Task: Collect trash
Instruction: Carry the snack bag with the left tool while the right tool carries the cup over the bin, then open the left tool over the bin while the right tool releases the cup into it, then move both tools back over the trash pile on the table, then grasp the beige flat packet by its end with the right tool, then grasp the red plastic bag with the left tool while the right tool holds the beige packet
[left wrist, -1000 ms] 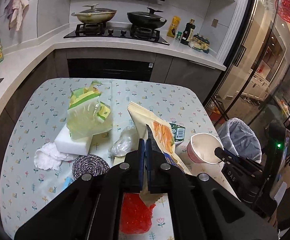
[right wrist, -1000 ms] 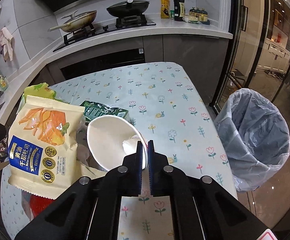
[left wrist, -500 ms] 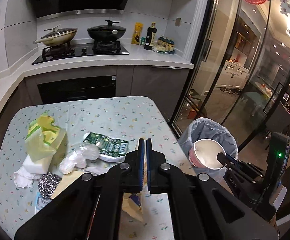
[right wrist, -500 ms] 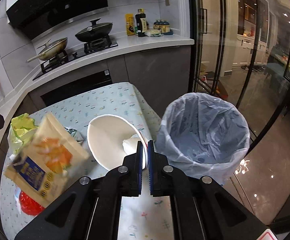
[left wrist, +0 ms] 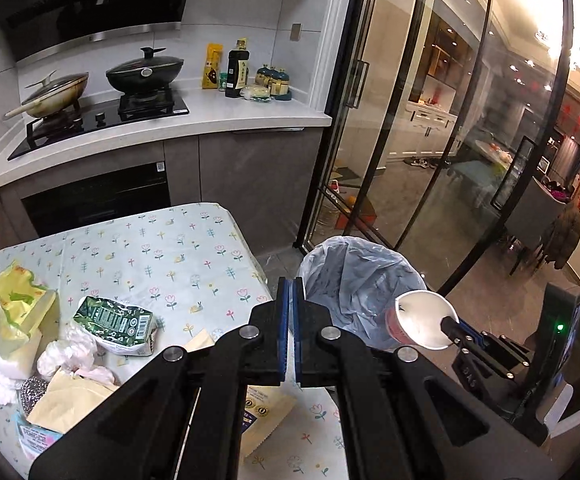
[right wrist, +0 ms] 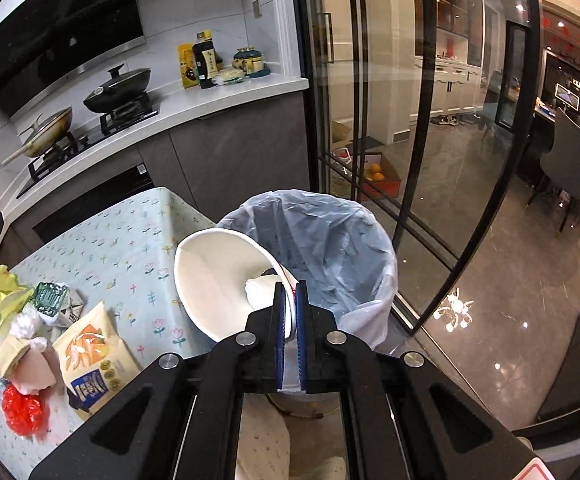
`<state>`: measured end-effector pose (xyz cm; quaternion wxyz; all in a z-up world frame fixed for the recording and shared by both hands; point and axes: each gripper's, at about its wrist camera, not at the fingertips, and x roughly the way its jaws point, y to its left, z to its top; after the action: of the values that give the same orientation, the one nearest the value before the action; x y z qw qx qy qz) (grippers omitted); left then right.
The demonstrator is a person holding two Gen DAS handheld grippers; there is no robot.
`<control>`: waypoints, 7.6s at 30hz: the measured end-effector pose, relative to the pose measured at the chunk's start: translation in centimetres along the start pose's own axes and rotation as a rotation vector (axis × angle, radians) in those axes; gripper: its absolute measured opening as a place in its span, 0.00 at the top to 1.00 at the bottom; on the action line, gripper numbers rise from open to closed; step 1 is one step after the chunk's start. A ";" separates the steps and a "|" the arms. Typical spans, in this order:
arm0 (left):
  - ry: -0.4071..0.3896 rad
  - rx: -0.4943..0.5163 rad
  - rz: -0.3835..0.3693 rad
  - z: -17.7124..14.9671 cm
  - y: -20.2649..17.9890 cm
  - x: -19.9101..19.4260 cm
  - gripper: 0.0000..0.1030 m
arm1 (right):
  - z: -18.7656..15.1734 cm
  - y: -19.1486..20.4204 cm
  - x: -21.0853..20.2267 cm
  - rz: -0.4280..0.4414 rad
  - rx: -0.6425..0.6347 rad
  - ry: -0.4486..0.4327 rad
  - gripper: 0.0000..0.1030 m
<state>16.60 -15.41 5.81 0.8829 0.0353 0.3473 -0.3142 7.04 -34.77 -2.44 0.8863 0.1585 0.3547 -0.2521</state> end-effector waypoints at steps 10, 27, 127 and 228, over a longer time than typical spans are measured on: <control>0.081 -0.106 0.088 -3.5 5.9 0.0 0.58 | -1.9 0.8 0.2 0.044 0.000 0.019 0.95; 0.300 -0.284 0.139 -12.8 7.4 6.8 0.19 | -3.4 2.2 1.3 0.054 -0.020 0.061 0.95; 0.008 -0.102 0.069 -6.9 4.7 -2.9 0.40 | -5.3 7.6 -6.5 0.149 -0.051 -0.013 0.50; 0.033 -0.250 0.158 -14.0 16.5 -10.1 0.89 | -10.7 21.0 -4.8 0.321 -0.240 0.051 0.82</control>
<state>12.21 7.05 -0.91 0.8965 -0.0428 0.3942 -0.1975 9.96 -10.99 -4.39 0.9185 0.1127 0.3745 -0.0593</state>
